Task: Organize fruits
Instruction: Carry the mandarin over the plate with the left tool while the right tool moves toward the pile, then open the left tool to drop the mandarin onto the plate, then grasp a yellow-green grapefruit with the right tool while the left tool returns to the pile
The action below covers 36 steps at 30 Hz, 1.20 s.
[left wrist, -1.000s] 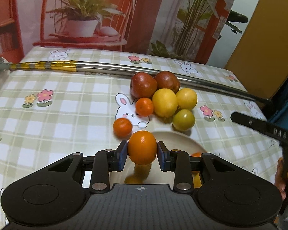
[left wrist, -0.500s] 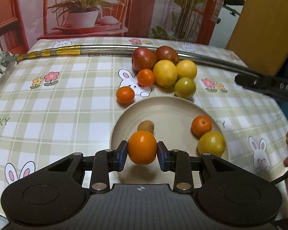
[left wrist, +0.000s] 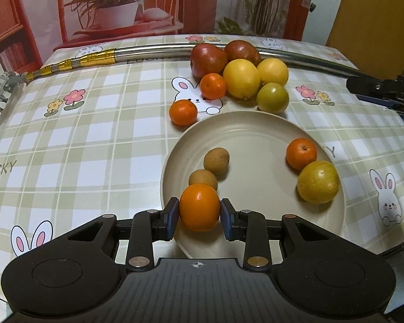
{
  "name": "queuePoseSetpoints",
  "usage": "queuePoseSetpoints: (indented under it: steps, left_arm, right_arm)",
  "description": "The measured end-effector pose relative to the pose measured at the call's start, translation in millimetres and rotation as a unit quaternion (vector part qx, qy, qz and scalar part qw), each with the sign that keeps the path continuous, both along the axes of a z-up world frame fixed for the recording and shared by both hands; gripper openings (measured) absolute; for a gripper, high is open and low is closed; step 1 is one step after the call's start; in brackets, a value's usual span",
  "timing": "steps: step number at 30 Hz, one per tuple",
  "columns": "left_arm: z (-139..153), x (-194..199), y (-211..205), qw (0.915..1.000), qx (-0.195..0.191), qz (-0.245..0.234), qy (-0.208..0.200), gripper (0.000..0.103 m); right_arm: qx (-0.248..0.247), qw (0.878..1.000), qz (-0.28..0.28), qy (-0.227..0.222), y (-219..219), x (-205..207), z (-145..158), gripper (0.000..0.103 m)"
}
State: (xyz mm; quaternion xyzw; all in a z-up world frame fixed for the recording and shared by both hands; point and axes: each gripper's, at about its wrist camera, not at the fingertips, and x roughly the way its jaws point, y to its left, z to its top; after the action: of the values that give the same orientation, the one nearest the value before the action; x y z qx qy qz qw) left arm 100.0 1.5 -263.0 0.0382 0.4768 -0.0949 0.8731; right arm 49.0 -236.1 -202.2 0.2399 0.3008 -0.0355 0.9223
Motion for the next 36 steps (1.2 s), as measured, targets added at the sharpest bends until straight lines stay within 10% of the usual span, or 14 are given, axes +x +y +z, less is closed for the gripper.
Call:
queuePoseSetpoints:
  steps: [36]
  left_arm:
    - [33, 9, 36, 0.9895, -0.064, 0.049, -0.120, 0.038]
  right_arm:
    - [-0.016, 0.999, -0.013, 0.027, -3, 10, -8, 0.035]
